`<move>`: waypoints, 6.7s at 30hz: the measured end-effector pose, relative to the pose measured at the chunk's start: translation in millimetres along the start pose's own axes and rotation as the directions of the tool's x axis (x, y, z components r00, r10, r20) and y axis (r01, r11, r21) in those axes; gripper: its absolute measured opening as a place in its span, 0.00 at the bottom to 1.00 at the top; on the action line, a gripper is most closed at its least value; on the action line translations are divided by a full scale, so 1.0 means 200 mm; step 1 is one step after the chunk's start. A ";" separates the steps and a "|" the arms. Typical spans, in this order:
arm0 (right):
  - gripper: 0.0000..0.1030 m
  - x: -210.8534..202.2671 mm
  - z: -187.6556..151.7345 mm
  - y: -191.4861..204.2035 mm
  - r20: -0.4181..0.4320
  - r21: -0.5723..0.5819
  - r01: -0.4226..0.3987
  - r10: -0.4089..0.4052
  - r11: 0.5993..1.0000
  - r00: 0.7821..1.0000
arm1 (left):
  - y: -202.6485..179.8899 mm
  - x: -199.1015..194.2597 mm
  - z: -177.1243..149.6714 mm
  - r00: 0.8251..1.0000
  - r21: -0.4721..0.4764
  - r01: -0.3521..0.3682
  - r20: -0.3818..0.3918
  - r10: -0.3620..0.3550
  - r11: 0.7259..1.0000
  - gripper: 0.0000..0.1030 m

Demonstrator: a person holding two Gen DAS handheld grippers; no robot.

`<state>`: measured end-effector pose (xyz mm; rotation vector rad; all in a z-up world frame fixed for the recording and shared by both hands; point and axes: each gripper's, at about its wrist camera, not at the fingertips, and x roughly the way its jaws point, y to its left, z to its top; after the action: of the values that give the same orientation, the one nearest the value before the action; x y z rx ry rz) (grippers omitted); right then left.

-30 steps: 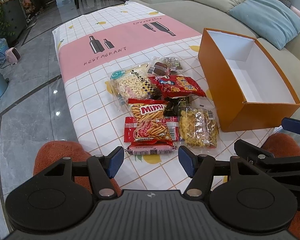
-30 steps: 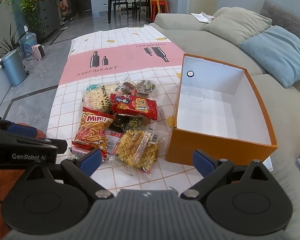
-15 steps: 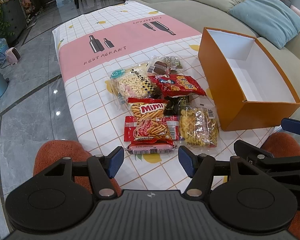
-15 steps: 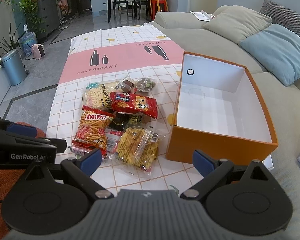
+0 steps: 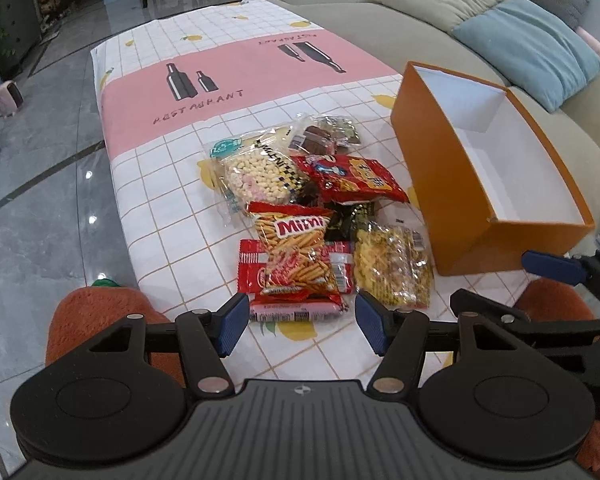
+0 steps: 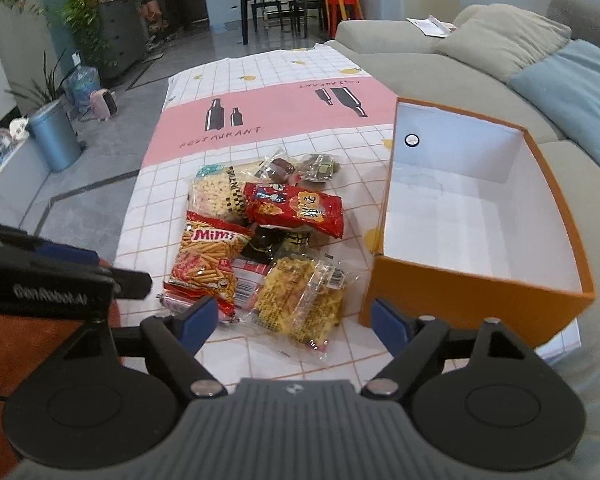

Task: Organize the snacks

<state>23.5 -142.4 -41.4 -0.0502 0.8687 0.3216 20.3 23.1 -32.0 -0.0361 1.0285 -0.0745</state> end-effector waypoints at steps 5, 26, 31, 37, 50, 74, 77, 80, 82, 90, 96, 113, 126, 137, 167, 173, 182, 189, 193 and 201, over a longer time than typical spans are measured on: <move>0.71 0.13 0.03 0.03 -0.036 -0.043 -0.014 0.013 0.999 0.999 | 0.03 0.09 0.03 0.999 -0.051 0.044 -0.015 -0.044 0.998 0.72; 0.76 0.63 0.07 -0.06 -0.248 0.269 0.009 0.061 0.963 0.967 | 0.05 0.50 0.20 0.991 -0.177 -0.021 -0.131 -0.003 0.984 0.74; 0.78 0.66 0.08 -0.04 -0.251 0.211 0.013 0.041 0.977 0.967 | 0.05 0.56 0.20 0.987 -0.172 -0.039 -0.163 0.011 0.984 0.74; 0.77 0.70 0.08 0.00 -0.254 0.141 0.025 0.012 0.990 0.967 | 0.03 0.64 0.20 0.980 -0.136 -0.052 -0.199 0.024 0.989 0.74; 0.44 0.63 0.07 0.00 -0.214 0.069 -0.003 0.018 0.998 0.977 | 0.02 0.57 0.18 0.986 -0.120 -0.049 -0.162 0.029 0.992 0.54; 0.22 0.11 0.06 0.02 -0.011 0.015 -0.164 0.164 0.986 0.986 | 0.02 0.12 0.10 0.998 -0.123 -0.046 -0.037 0.042 0.991 0.53; 0.21 -0.01 0.09 0.01 0.055 -0.019 -0.161 0.162 0.987 0.985 | -0.01 0.04 0.14 0.999 -0.109 -0.042 -0.003 0.042 0.993 0.53; 0.21 -0.10 0.15 -0.01 0.105 -0.046 -0.150 0.154 0.988 0.982 | -0.05 -0.02 0.19 0.999 -0.099 -0.020 0.035 0.023 0.995 0.53; 0.21 -0.14 0.19 -0.04 0.134 -0.060 -0.135 0.142 0.989 0.981 | -0.09 -0.06 0.23 0.998 -0.086 -0.010 0.062 0.015 0.996 0.53; 0.21 -0.21 0.35 -0.29 0.214 -0.067 0.000 0.015 0.998 0.977 | -0.32 -0.12 0.41 0.988 -0.009 0.085 0.132 -0.083 0.996 0.53; 0.21 -0.14 0.39 -0.54 0.143 -0.073 0.080 -0.069 0.994 0.987 | -0.56 -0.03 0.56 0.979 0.065 0.166 0.113 -0.172 0.984 0.53; 0.21 0.26 0.38 -0.99 -0.201 -0.073 0.050 -0.064 0.996 0.978 | -1.02 0.47 0.69 0.967 0.247 0.218 -0.184 -0.175 0.944 0.53; 0.22 0.51 0.34 -1.05 -0.391 -0.048 -0.039 0.017 0.998 0.920 | -1.09 0.70 0.66 0.956 0.344 0.160 -0.287 -0.059 0.925 0.53; 0.28 0.58 0.31 -1.05 -0.452 -0.043 -0.026 0.003 0.999 0.892 | -1.08 0.71 0.66 0.951 0.351 0.161 -0.305 -0.050 0.922 0.68; 0.53 0.06 0.36 -0.49 -0.049 -0.059 0.110 -0.113 0.992 0.992 | -0.54 0.08 0.52 0.995 0.171 0.082 0.042 -0.090 0.982 0.71; 0.55 0.05 0.33 -0.31 0.009 0.026 0.071 -0.072 0.997 0.997 | -0.36 0.03 0.42 0.997 0.109 0.050 0.058 -0.057 0.993 0.71; 0.56 0.11 0.26 -0.12 0.086 0.054 0.024 -0.028 0.998 0.996 | -0.05 0.06 0.29 0.997 -0.030 0.038 0.063 -0.036 0.999 0.71; 0.64 0.25 0.25 -0.03 0.058 0.028 -0.014 0.012 1.000 0.998 | 0.13 0.15 0.24 0.997 -0.131 0.066 0.043 -0.061 0.989 0.72; 0.64 0.33 0.24 0.02 0.037 -0.014 -0.032 0.032 0.999 0.999 | 0.20 0.22 0.22 0.997 -0.176 0.080 0.010 -0.079 0.981 0.72; 0.63 0.49 0.25 0.12 0.031 -0.185 -0.007 0.013 0.983 0.999 | 0.27 0.35 0.22 0.996 -0.212 0.064 -0.052 -0.076 0.975 0.72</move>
<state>113.1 -85.5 -80.6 -0.2123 0.8061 0.4107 96.8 71.2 -72.2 -0.2645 1.0915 -0.0309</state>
